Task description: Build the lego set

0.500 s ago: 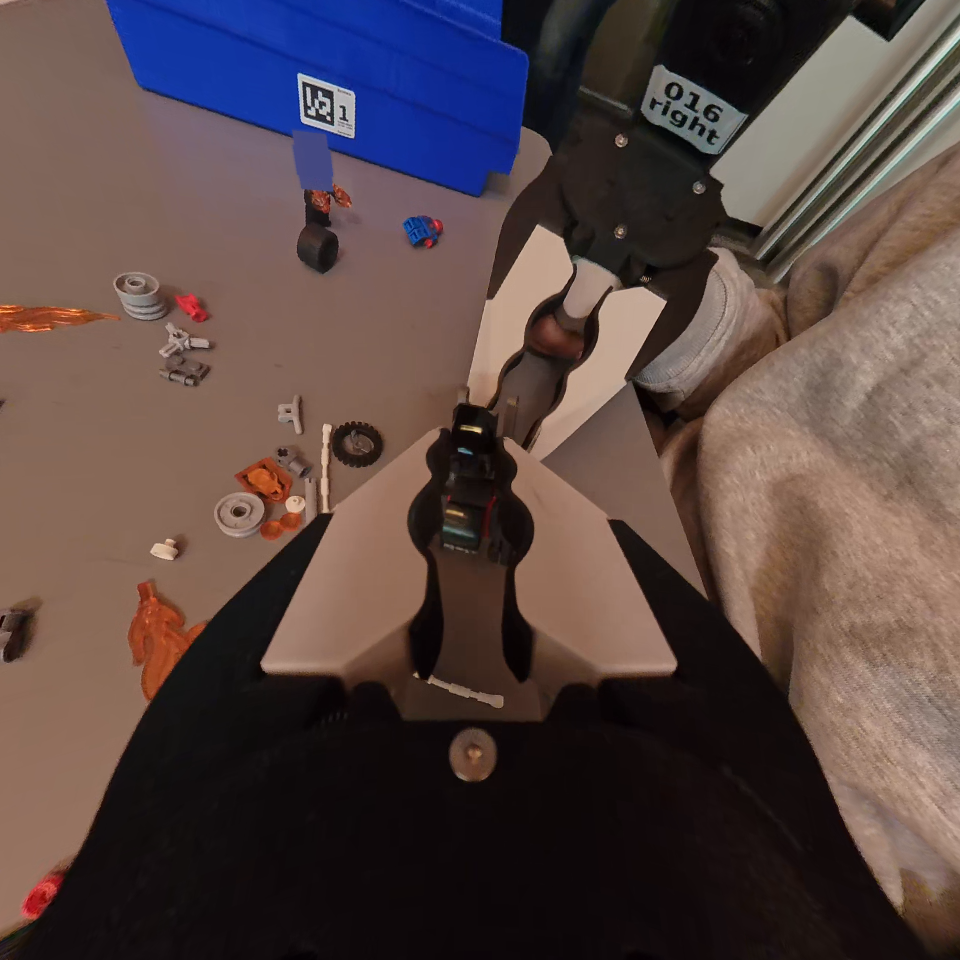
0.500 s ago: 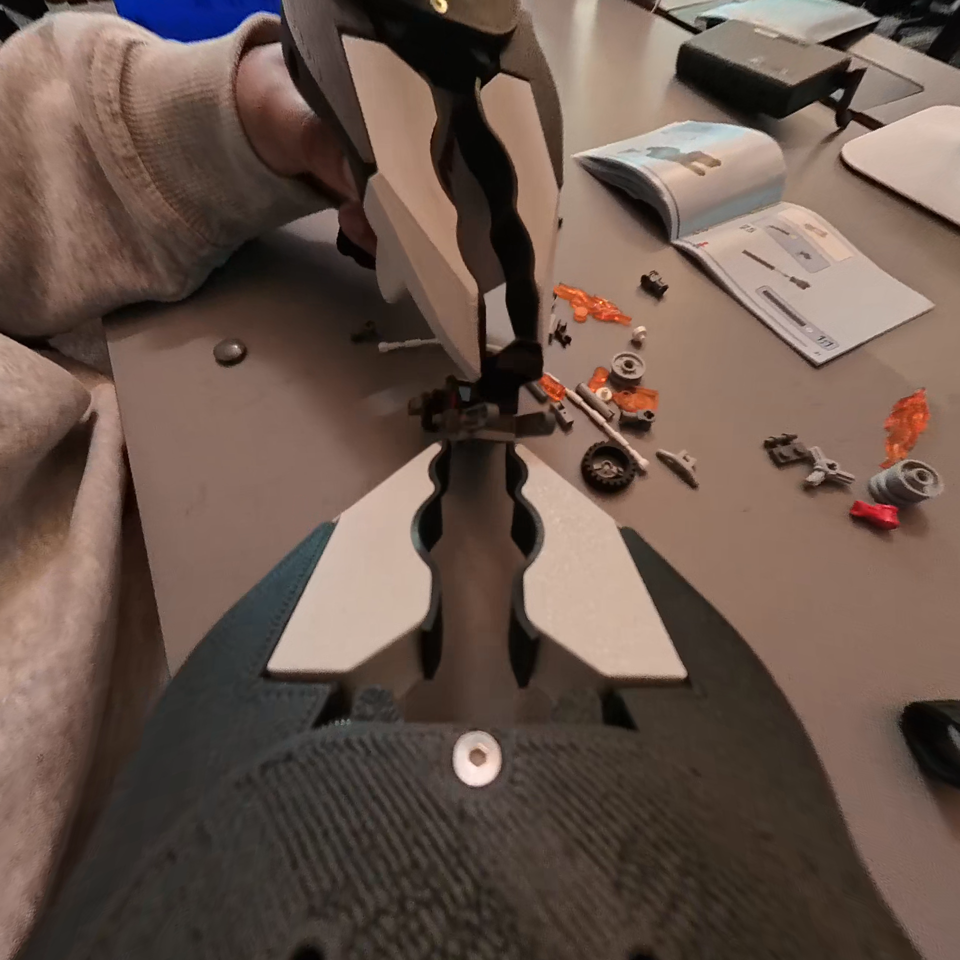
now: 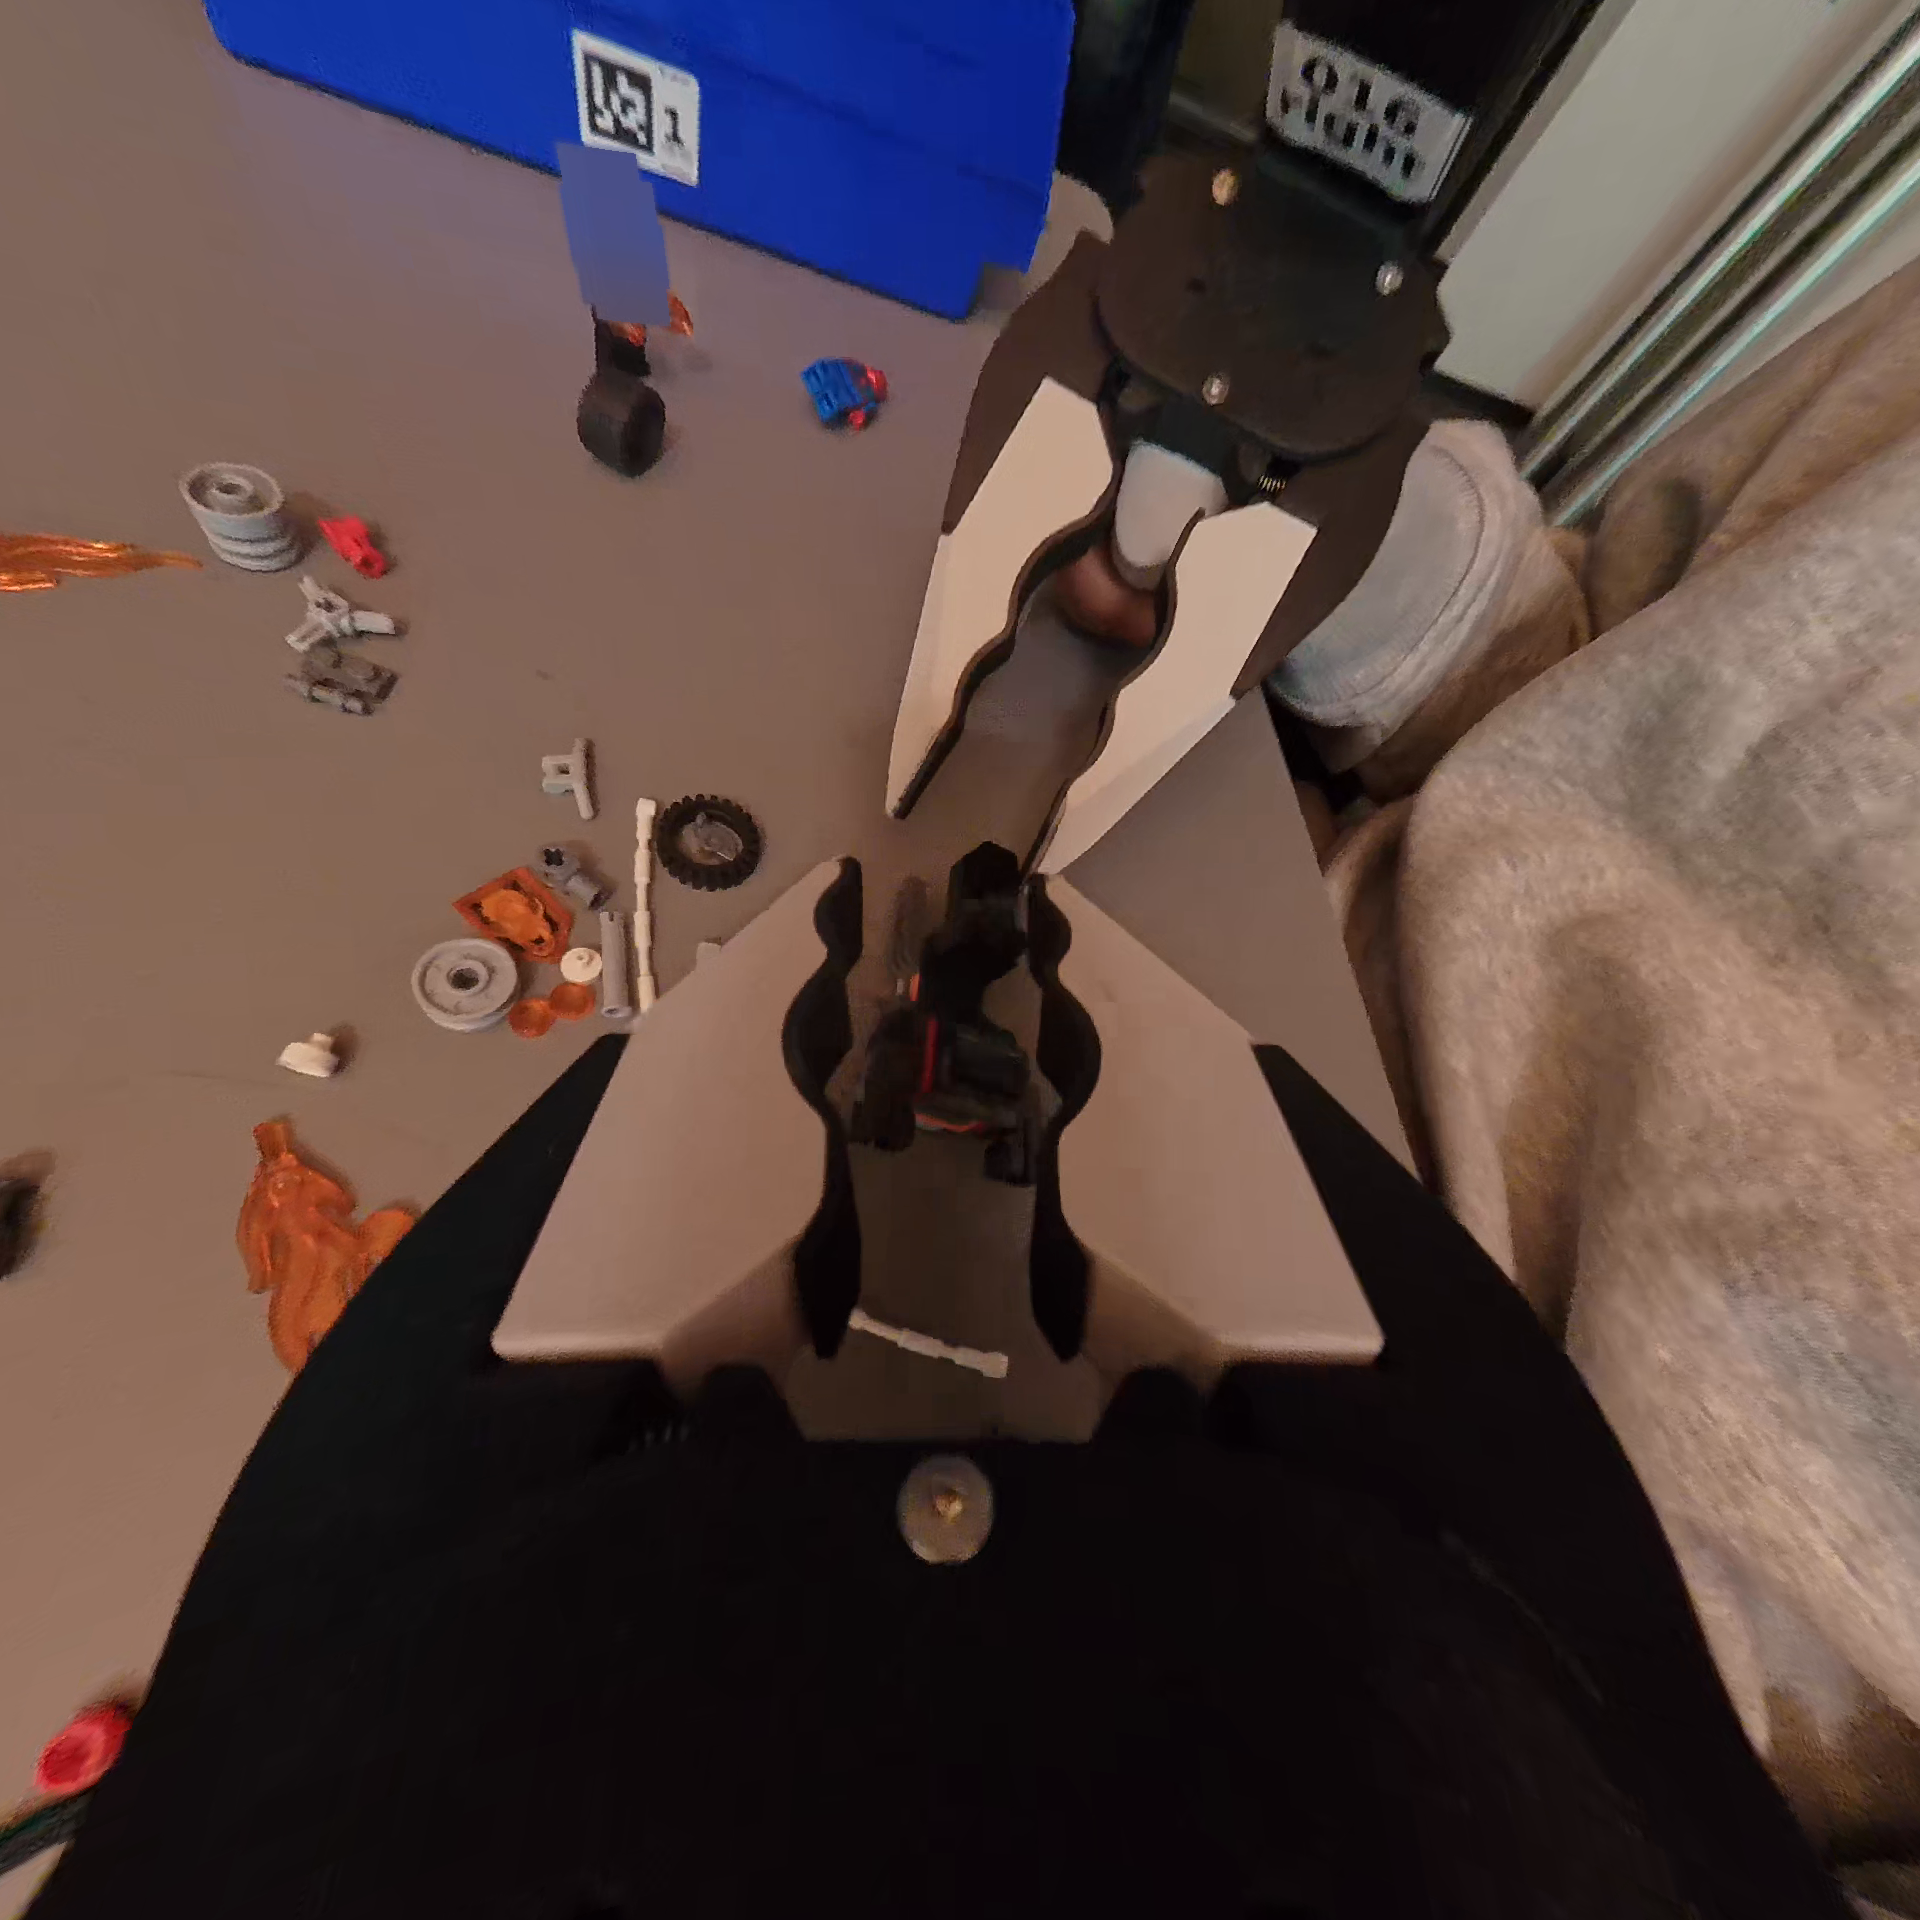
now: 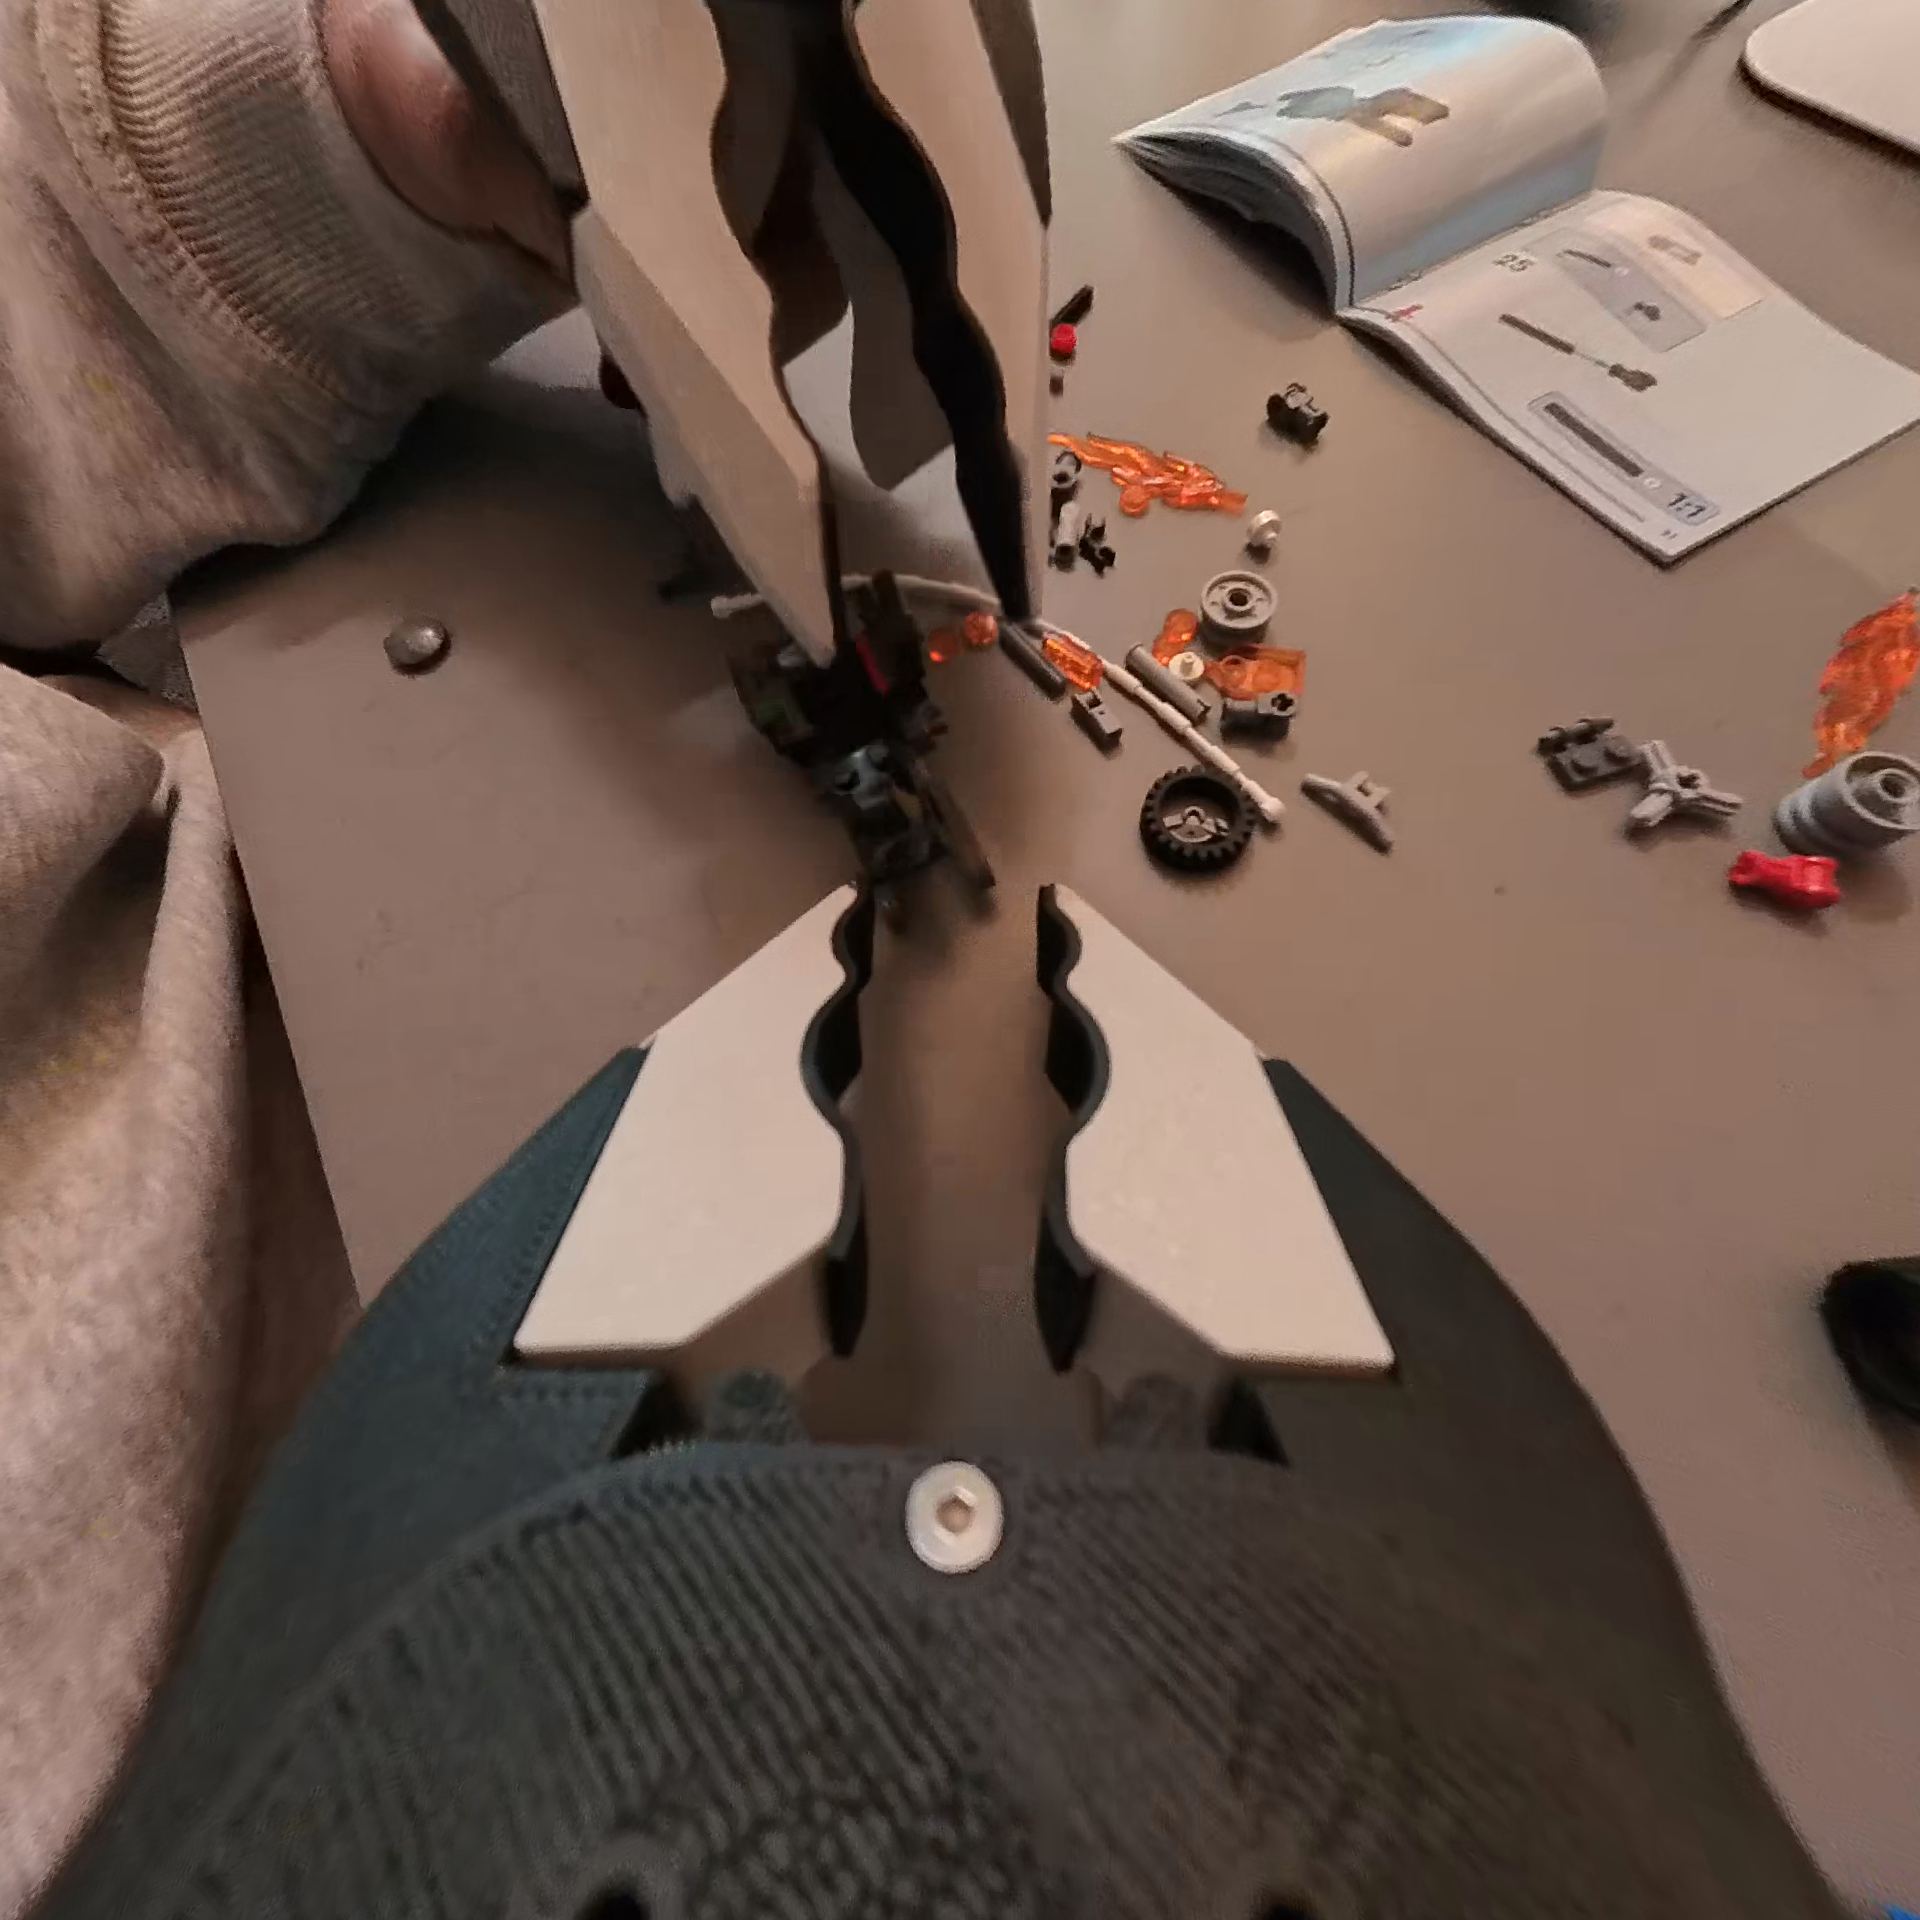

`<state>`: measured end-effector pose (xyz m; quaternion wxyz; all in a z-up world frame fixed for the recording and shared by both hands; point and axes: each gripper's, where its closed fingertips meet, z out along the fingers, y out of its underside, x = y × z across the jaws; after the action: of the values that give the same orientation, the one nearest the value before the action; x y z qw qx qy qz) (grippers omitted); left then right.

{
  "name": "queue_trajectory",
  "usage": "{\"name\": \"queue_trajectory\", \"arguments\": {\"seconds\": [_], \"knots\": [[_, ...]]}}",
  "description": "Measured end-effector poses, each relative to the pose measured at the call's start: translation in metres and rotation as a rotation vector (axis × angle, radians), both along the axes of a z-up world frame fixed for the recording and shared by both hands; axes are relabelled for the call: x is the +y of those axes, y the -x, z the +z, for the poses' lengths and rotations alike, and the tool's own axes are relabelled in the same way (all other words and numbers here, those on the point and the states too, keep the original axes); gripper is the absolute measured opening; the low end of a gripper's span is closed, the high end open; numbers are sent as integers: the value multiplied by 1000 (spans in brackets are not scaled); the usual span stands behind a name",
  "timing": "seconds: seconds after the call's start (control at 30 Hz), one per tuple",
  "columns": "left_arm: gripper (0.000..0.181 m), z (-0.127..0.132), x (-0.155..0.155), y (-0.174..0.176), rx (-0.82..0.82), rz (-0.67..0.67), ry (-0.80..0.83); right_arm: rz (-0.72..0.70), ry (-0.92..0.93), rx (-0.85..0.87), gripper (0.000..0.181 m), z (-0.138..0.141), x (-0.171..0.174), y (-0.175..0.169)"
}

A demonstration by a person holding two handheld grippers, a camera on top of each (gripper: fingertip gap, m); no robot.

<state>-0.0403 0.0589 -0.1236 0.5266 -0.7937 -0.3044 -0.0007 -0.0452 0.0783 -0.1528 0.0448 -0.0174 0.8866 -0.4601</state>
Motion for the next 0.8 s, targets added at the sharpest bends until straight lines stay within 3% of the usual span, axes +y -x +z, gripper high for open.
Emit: {"name": "queue_trajectory", "arguments": {"seconds": [0.1, 0.3, 0.53, 0.8], "knots": [[35, 5, -12, 0, -16, 32, -32, 7, 36, -10, 30, 6, 1, -1], [37, -9, -27, -8, -79, 41, 20, 25, 90, -39, 31, 15, 2, -3], [47, -18, -20, -19, -147, -29, 10, 43, 23, 53, 33, 3, -3, -8], [42, -17, -10, -36, -192, -118, 3, -165, -95, 241, 23, -14, -4, 30]]}}
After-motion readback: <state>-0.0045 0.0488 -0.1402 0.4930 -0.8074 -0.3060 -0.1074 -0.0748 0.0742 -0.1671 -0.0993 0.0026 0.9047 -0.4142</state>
